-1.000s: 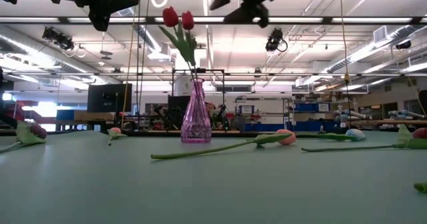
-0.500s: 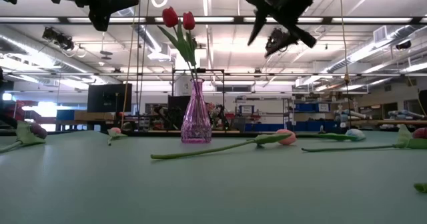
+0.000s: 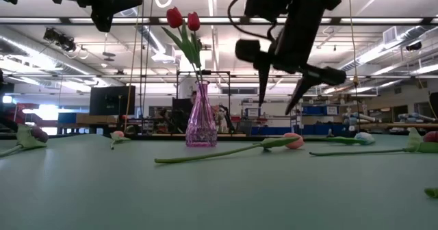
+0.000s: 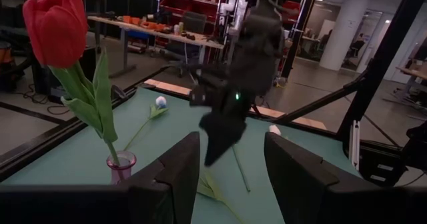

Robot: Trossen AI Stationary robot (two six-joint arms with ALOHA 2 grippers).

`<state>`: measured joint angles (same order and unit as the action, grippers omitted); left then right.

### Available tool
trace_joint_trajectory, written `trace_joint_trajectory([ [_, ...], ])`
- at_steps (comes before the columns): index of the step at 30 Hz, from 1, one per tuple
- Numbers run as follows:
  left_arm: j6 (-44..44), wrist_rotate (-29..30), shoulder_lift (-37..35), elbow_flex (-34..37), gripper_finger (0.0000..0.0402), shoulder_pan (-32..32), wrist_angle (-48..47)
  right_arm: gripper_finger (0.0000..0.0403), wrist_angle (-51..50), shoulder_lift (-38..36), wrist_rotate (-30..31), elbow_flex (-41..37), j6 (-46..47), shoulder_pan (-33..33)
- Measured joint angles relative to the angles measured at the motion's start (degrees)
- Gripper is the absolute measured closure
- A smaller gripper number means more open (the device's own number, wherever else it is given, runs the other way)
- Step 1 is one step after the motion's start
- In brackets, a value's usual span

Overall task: Sort flowers into vase by color
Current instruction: Put the right pink flower into the violet vase

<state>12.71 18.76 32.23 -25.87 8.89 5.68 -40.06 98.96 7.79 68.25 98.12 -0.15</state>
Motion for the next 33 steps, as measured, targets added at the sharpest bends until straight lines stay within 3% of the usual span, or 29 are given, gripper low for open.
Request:
trace_joint_trajectory([
  [10, -0.02, 0.02, 0.00, 0.00, 0.0228, 0.02, 0.06, 0.0198, 2.64, 9.60, -2.17, 0.00, 10.91, -0.38],
  [17, -0.02, 0.00, 0.00, 0.00, 0.0228, 0.00, 0.08, 0.0222, 4.32, 11.30, -2.19, 0.22, 13.53, -1.09],
  [21, 0.00, 0.01, 0.01, 0.00, 0.0228, 0.00, 0.04, 0.0263, 2.81, 11.41, -1.20, 0.24, 13.84, -1.22],
  [28, -0.02, 0.00, 0.02, 0.00, 0.0228, 0.02, 0.03, 0.0380, 3.31, 11.04, 1.62, 0.00, 12.15, -1.24],
  [33, -0.01, 0.00, 0.00, 0.00, 0.0228, 0.01, 0.06, 0.0381, 4.31, 7.96, 6.40, -0.12, 11.15, -0.65],
])
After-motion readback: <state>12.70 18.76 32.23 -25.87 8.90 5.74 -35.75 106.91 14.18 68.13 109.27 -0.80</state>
